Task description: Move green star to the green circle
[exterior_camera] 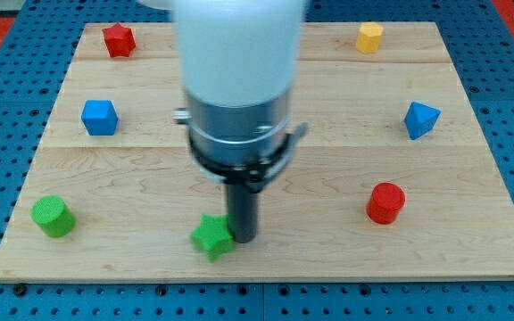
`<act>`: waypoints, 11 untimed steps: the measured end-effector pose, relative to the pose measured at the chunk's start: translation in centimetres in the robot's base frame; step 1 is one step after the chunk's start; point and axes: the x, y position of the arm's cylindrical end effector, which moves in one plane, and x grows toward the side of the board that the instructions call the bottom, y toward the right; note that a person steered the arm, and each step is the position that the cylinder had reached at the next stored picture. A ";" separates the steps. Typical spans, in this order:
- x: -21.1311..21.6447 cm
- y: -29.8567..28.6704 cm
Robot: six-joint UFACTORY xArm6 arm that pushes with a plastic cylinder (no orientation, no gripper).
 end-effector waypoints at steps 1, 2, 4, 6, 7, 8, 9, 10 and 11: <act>2.7 0.0; 3.0 -7.7; -2.8 -12.2; -10.4 -6.6; -10.5 -10.4; -9.9 -10.8; -7.4 -10.9; -5.8 -13.3; -5.5 -13.3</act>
